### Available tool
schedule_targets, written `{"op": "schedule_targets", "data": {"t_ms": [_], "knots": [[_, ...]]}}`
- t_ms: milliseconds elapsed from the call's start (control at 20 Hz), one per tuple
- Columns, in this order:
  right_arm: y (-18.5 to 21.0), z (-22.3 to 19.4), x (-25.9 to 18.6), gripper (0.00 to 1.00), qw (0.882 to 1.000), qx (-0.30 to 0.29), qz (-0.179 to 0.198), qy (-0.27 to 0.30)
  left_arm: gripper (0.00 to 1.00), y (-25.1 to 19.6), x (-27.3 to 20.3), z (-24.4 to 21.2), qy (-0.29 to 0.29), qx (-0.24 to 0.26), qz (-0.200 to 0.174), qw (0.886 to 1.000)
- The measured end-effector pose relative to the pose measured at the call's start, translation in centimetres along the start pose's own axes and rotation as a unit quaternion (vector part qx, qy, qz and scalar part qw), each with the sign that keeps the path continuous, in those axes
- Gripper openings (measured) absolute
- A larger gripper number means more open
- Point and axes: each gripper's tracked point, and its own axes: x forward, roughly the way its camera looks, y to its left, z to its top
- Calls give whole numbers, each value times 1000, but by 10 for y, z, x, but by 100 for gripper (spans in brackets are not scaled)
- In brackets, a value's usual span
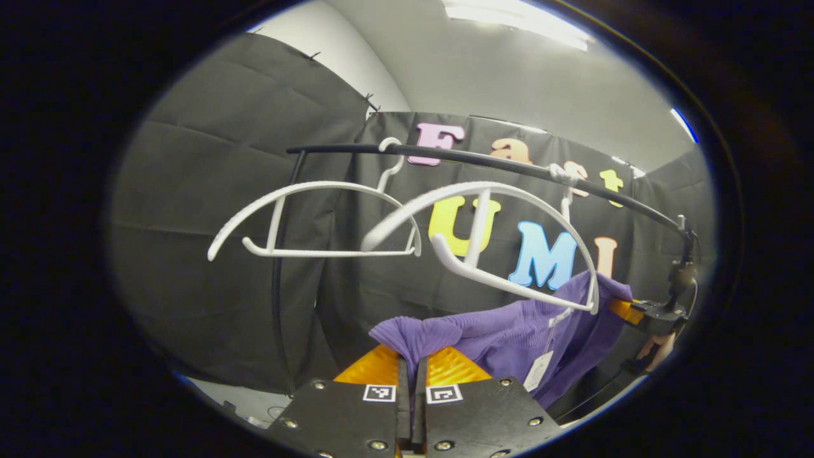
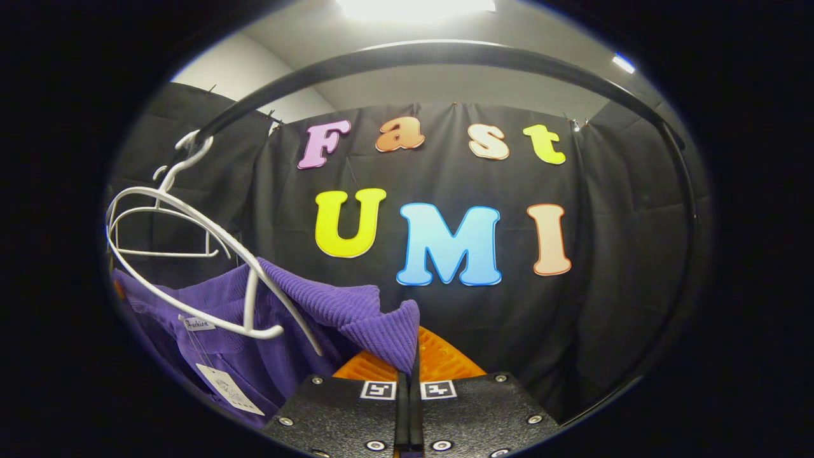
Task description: Grasp the clothes on the hanger with both hands and then place them into the laundry hamper below.
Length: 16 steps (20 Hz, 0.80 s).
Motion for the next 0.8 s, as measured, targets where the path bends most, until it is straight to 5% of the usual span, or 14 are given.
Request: {"op": "schedule_targets", "data": {"t_ms": [250,800], "knots": [[-21,-38,-3,0,998,29,8,48,3,-25,4,-24,23,15,13,1000],[7,-93,-63,0,989,40,79,120,2,-48,-54,-86,88,51,33,994]]}}
